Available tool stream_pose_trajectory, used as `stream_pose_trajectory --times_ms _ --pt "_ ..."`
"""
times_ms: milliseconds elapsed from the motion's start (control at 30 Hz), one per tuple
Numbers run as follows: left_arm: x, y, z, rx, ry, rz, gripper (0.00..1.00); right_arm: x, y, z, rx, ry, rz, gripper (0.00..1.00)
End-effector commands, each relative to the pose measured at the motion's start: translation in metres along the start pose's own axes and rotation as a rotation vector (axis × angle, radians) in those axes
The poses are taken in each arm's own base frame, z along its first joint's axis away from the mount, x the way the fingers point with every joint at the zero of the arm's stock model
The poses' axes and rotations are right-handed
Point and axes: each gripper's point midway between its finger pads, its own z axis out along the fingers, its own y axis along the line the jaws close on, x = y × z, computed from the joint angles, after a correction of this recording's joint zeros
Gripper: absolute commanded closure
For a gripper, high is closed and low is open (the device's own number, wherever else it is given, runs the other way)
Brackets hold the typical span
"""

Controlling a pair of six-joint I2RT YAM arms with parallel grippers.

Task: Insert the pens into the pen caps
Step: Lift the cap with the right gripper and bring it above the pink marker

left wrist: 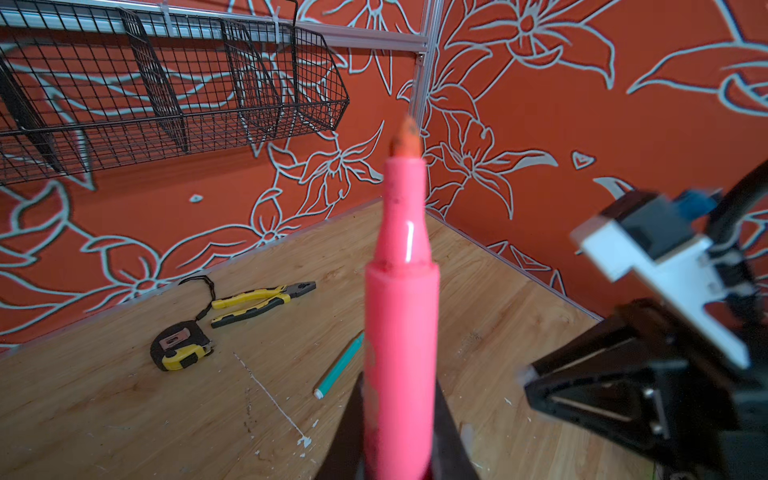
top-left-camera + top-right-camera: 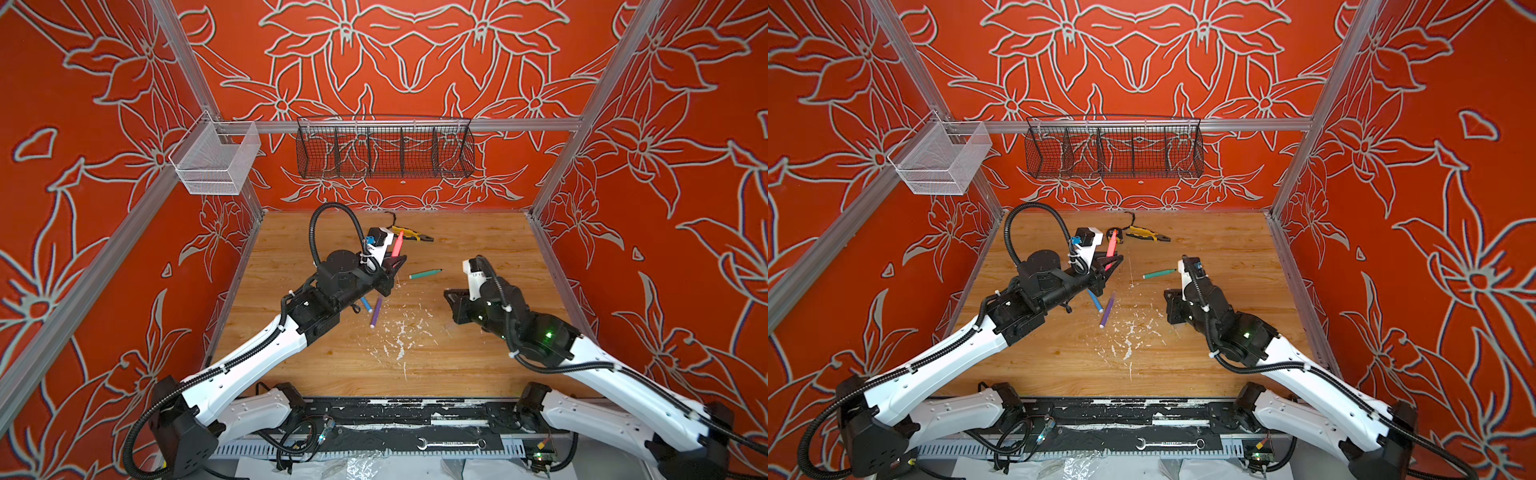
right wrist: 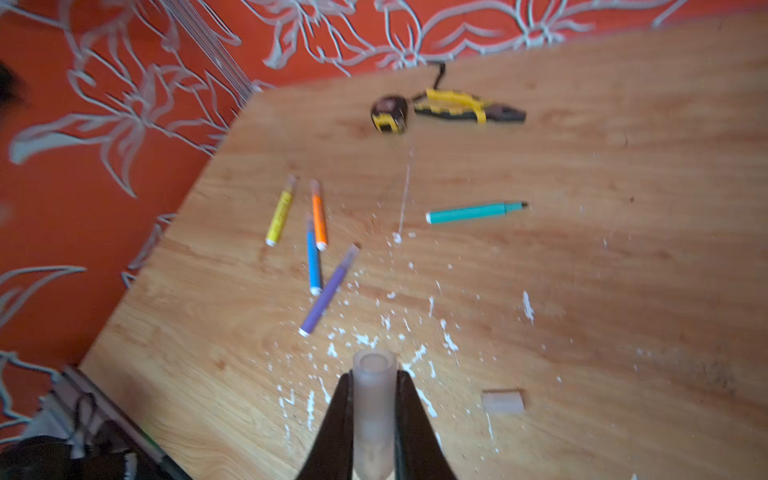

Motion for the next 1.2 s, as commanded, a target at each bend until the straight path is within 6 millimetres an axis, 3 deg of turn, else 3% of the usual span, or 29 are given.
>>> stream_pose_trajectory --times_ms 0,133,200,267,433,500,700,1167 --pt "-0.015 -0.003 -0.009 0.018 -0.06 -0.002 1.0 -0.063 0.029 -0.034 -0.09 -0.184 -0.01 1.0" --pt "-0.016 -0.004 -0.013 0.024 -0.072 -0.004 1.0 -0.127 0.064 -0.07 -0.217 -0.372 -0.007 1.0" --pt "-0.016 -0.005 -0.012 0.029 -0.073 -0.006 1.0 -0.148 0.076 -0.086 -0.284 -0.474 0.003 1.0" --pt "-0.016 -0.005 -0.011 0.033 -0.069 -0.006 1.0 -0.156 0.08 -0.095 -0.332 -0.557 0.005 1.0" --pt "-0.011 -0.005 -0.006 0.035 -0.052 -0.008 1.0 -0.135 0.052 -0.071 -0.231 -0.603 0.003 1.0" --pt "-0.011 -0.008 -0.002 0.055 -0.044 -0.013 1.0 -0.13 0.05 -0.069 -0.24 -0.618 0.005 1.0" --pt "-0.006 -0.026 0.002 0.159 -0.007 -0.051 1.0 -0.122 0.08 -0.079 -0.433 -0.588 -0.023 1.0" --pt "-0.007 -0.071 -0.01 0.42 0.034 -0.031 1.0 -0.118 0.111 -0.061 -0.613 -0.566 0.039 1.0"
